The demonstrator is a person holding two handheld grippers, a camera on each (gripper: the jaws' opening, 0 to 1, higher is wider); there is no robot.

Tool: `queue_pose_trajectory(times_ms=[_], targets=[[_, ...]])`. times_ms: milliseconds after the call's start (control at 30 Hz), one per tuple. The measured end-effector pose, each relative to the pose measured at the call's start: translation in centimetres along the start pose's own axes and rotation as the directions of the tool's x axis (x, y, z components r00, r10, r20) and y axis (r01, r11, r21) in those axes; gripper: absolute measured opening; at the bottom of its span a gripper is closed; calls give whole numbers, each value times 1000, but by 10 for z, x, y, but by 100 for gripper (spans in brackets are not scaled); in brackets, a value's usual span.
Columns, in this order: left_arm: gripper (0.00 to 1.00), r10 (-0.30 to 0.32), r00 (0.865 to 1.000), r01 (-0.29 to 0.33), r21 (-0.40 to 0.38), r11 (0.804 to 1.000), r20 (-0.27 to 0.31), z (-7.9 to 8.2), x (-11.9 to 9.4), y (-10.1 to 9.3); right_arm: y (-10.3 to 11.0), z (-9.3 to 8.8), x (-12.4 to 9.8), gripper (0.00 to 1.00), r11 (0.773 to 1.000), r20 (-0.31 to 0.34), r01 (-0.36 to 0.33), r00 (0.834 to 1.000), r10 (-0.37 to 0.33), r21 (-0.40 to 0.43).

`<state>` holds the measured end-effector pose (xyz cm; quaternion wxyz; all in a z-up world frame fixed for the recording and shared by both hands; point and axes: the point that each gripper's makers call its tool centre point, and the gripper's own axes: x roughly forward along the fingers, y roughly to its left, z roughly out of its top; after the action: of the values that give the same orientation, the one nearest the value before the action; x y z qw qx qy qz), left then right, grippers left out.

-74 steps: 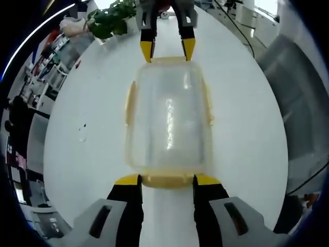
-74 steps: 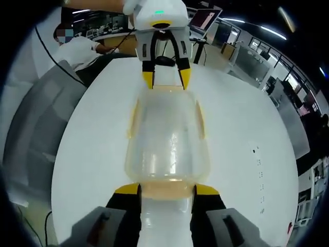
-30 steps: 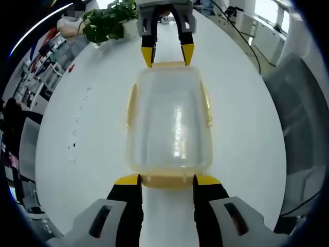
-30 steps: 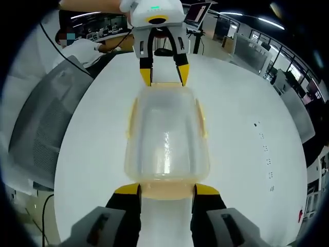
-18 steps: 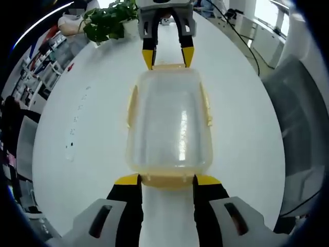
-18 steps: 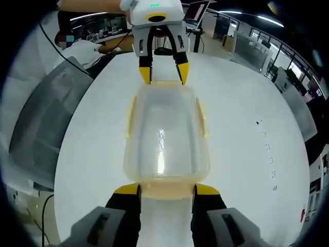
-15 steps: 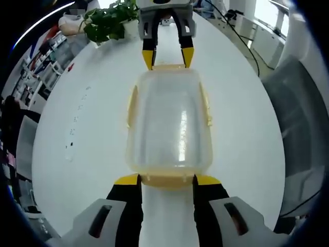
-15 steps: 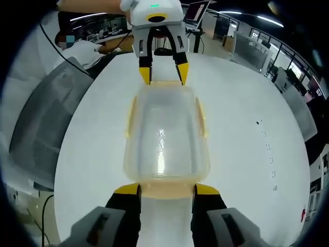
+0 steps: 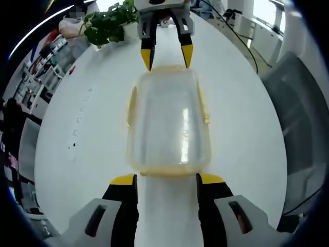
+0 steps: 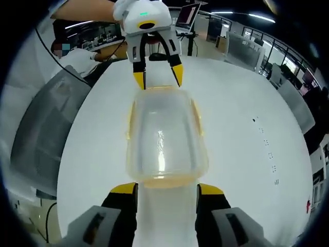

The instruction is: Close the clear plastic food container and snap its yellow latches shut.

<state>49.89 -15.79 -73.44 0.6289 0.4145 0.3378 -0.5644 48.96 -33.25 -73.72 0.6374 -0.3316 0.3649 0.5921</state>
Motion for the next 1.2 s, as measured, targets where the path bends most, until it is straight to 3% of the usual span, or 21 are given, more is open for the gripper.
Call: queue_pose_trajectory(times_ms=[100, 167, 267, 300, 367, 400, 467, 500, 600, 633, 733, 767, 833, 900, 933, 967, 1033, 1067, 1100, 1133, 1200], targets=[[43, 9, 1000, -9, -17, 1000, 6, 1, -5, 0, -1, 7, -7, 43, 999, 33, 26, 999, -28, 42], [43, 23, 999, -19, -80, 997, 40, 6, -9, 1, -1, 17, -12, 42, 993, 83, 42, 995, -51, 108], [45, 26, 998, -13, -194, 981, 63, 10, -11, 0, -3, 21, -14, 43, 987, 95, 81, 991, -95, 139], [46, 10, 998, 6, -291, 957, 54, 9, -8, -3, -4, 23, -13, 42, 977, 103, 88, 989, -109, 192], [43, 20, 1000, -14, -405, 914, 10, 4, -8, 0, -4, 25, -11, 43, 967, 115, 91, 986, -121, 237], [42, 39, 999, -25, -407, 913, 27, 6, -8, 3, -6, 25, -9, 44, 961, 111, 101, 985, -133, 259], [42, 51, 999, -40, -452, 891, 13, 5, -9, 3, -7, 24, -7, 43, 948, 98, 115, 984, -150, 296], [41, 60, 998, -49, -478, 877, 7, 4, -9, 1, -11, 25, -7, 43, 926, 93, 142, 978, -185, 349], [39, 87, 994, -25, -600, 800, 73, 14, -9, 0, -10, 31, -6, 43, 874, 110, 138, 971, -212, 466], [39, 97, 992, -23, -652, 758, 78, 14, -9, 0, -8, 32, -5, 43, 870, 116, 129, 971, -207, 475], [39, 124, 986, -8, -706, 708, 113, 19, -8, 1, -9, 32, -3, 43, 843, 113, 139, 967, -229, 519], [39, 134, 984, -4, -727, 687, 121, 21, -7, 0, -10, 29, -3, 43, 810, 92, 148, 966, -240, 568], [39, 134, 987, -28, -739, 673, 85, 16, -3, -2, -10, 28, -1, 43, 777, 102, 139, 962, -253, 614], [39, 138, 988, -43, -731, 680, 70, 16, 0, -3, -9, 23, 1, 43, 745, 80, 142, 964, -255, 652], [38, 152, 987, -65, -750, 658, 48, 12, -1, -1, -9, 23, 2, 44, 744, 89, 138, 963, -256, 654], [37, 165, 985, -73, -762, 644, 44, 12, -1, 1, -7, 21, 3, 44, 714, 81, 131, 964, -254, 688], [38, 171, 983, -46, -802, 595, 71, 16, 1, 0, -6, 20, 5, 43, 687, 92, 110, 964, -251, 718], [38, 163, 984, -34, -814, 580, 75, 16, 2, -1, -7, 20, 5, 43, 678, 99, 104, 962, -254, 728], [38, 164, 984, -44, -806, 590, 67, 14, 3, -1, -7, 20, 6, 42, 669, 101, 97, 963, -251, 737], [38, 172, 982, -43, -812, 581, 72, 15, 2, 0, -8, 21, 6, 42, 651, 113, 84, 961, -254, 754], [38, 167, 983, -25, -837, 547, 80, 16, 3, -1, -9, 21, 7, 40, 639, 123, 72, 959, -256, 766]])
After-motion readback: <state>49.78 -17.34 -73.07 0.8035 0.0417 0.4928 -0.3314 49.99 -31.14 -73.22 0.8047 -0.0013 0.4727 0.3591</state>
